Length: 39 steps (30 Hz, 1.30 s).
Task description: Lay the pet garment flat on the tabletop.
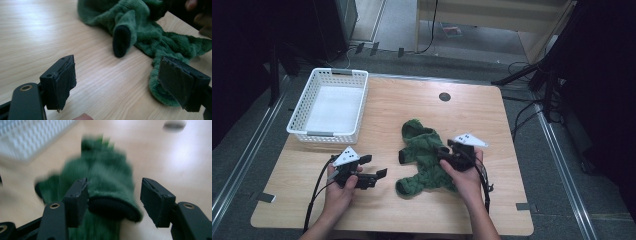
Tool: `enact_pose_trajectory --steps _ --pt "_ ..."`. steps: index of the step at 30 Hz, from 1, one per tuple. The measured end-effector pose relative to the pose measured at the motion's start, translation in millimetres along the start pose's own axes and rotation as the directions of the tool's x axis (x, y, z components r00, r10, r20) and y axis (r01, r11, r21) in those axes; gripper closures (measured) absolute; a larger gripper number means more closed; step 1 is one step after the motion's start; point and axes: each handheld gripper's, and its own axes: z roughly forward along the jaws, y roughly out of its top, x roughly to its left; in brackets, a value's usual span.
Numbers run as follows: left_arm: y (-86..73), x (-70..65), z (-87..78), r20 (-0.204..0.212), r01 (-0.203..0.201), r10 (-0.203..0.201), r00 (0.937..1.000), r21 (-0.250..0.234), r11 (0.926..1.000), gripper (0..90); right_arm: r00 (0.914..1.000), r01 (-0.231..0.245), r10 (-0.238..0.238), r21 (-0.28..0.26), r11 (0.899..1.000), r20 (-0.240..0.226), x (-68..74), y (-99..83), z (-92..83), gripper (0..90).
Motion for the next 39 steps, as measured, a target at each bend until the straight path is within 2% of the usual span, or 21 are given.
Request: enact_pose_trajectory --steps 3,5,8,10,12,15,16,17,19,20,21,22,24,26,27,28,29,31,36,38,39 --pt "0.4 -6.3 5.9 0.021 -0.009 0.009 0.9998 0.01 0.9999 15.3 0.9999 0.016 -0.016 0.077 0.997 -0.007 4.0 -27.7 7.6 42.6" --pt "1.1 -7.3 9.1 0.034 -0.001 0.001 0.9994 0.014 0.9999 15.5 0.9997 -0.015 0.018 0.106 0.994 -0.019 6.6 -40.9 10.1 44.0" --pt "4.2 -7.4 16.7 0.01 0.02 -0.02 0.9998 0.016 0.9997 24.4 0.9995 -0.011 0.015 0.136 0.991 -0.029 16.6 -44.1 7.2 43.8" --pt "10.8 -8.0 22.8 0.009 0.022 -0.022 0.9997 0.015 0.9996 26.0 0.9976 -0.002 0.014 0.172 0.985 -0.068 22.6 -46.0 5.1 39.7" --pt "19.1 -8.4 28.1 0.01 0.021 -0.022 0.9997 0.011 0.9997 27.3 0.9967 0.019 -0.006 0.172 0.985 -0.081 26.3 -43.5 -1.2 37.2" --pt "31.6 -6.0 41.6 -0.023 0.022 -0.021 0.9995 0.038 0.9991 28.3 0.9928 -0.005 0.013 0.069 0.998 -0.119 21.5 -19.2 -19.6 39.8" --pt "35.0 -3.7 46.7 -0.058 0.034 -0.032 0.9978 0.047 0.9983 29.3 0.9951 0.009 -0.004 0.046 0.999 -0.099 20.9 -10.8 -23.2 41.1" --pt "38.1 -0.5 51.8 -0.082 0.061 -0.056 0.995 0.054 0.9967 31.8 0.9976 0.049 -0.048 0.013 0.999 -0.049 21.0 1.0 -26.1 42.9" --pt "43.4 5.3 60.5 -0.082 0.116 -0.111 0.9904 0.058 0.9915 38.1 0.997 0.077 -0.077 -0.033 0.996 0.012 20.8 25.8 -23.8 43.6" --pt "45.1 5.3 64.2 -0.079 0.123 -0.118 0.9898 0.06 0.9906 42.2 0.9965 0.079 -0.078 -0.043 0.996 0.033 20.5 37.6 -17.9 43.4" --pt "46.4 4.5 67.3 -0.075 0.11 -0.104 0.9917 0.076 0.991 51.9 0.9968 0.061 -0.061 0.001 0.998 0.052 17.9 56.7 4.1 40.6" --pt "46.9 2.6 70.4 -0.065 0.096 -0.09 0.9938 0.094 0.991 51.9 0.9968 0.061 -0.061 0.001 0.998 0.052 17.9 56.7 4.1 40.6" --pt "45.7 -1.8 74.4 -0.05 0.067 -0.061 0.9968 0.124 0.99 62.3 0.9992 0.026 -0.028 0.092 0.995 0.027 12.3 65.1 32.5 41.1" --pt "43.2 -2.8 76.3 -0.049 0.041 -0.033 0.9983 0.173 0.984 74.9 0.9971 0.037 -0.049 0.186 0.982 0.059 7.4 61.5 57.6 51.0" --pt "41.6 -1.0 76.3 -0.044 0.047 -0.04 0.9982 0.191 0.9805 81.7 0.9908 0.059 -0.084 0.222 0.973 0.106 5.4 57.1 65.5 61.5" --pt "40.2 2.1 75.6 -0.031 0.063 -0.057 0.9979 0.206 0.9765 84.2 0.9851 0.07 -0.107 0.254 0.965 0.135 2.6 52.2 71.0 64.7" --pt "38.8 5.0 74.4 -0.021 0.071 -0.069 0.9974 0.221 0.9726 85.2 0.9851 0.07 -0.108 0.265 0.962 0.134 -2.0 47.4 74.2 68.9" --pt "36.0 8.0 71.5 -0.007 0.06 -0.06 0.9982 0.238 0.9693 86.3 0.9867 0.025 -0.063 0.24 0.97 0.15 -12.5 37.5 72.1 78.0" --pt "32.0 7.0 60.7 0.029 -0.005 -0.003 0.9996 0.269 0.9632 86.3 0.9759 -0.071 0.034 0.167 0.983 0.216 -38.4 20.1 55.5 79.6" --pt "31.1 7.8 57.5 0.071 -0.035 0.016 0.9973 0.28 0.9593 83.6 0.9792 -0.082 0.054 0.14 0.987 0.195 -44.0 20.1 46.5 75.0" --pt "31.7 6.8 55.4 0.081 -0.05 0.029 0.9963 0.265 0.9631 78.4 0.9855 -0.086 0.067 0.118 0.989 0.156 -46.0 21.9 41.7 72.2"
